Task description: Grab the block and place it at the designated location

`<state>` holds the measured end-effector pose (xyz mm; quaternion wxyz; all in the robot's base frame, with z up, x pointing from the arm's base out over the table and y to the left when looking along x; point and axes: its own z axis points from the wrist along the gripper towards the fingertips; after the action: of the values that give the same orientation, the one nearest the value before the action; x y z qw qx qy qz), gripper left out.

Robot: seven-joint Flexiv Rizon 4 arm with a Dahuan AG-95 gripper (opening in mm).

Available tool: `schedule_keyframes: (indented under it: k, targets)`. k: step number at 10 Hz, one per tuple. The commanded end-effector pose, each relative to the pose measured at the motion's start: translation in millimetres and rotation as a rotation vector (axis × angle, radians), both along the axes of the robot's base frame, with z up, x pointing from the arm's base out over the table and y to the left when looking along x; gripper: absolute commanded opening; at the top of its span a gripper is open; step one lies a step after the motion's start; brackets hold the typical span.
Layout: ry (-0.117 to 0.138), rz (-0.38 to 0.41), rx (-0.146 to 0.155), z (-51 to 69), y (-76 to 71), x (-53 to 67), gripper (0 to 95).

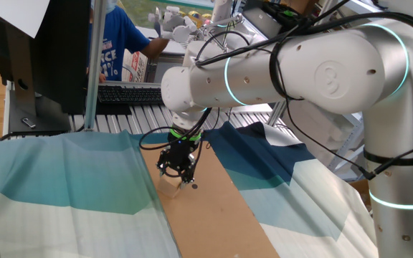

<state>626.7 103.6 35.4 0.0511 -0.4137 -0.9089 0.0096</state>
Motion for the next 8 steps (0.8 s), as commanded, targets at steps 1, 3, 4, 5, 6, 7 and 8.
schedule_keyframes:
  k: [1, 3, 4, 5, 6, 7, 8]
  targets:
    - [-0.007, 0.014, 0.0, 0.3, -0.3, -0.8, 0.0]
    - [-0.02, 0.069, 0.01, 0.7, -0.6, -1.0, 0.0]
    - [-0.041, 0.168, 0.028, 1.4, -0.9, -0.9, 0.0]
    - [-0.04, 0.211, 0.038, 2.3, -1.5, -0.4, 0.0]
    - [-0.042, 0.235, 0.05, 3.9, -2.4, 0.2, 0.0]
    - [-0.046, 0.295, 0.057, 8.2, -5.2, 2.4, 0.0]
    - [-0.059, 0.325, 0.07, 12.4, -7.0, 5.2, 0.0]
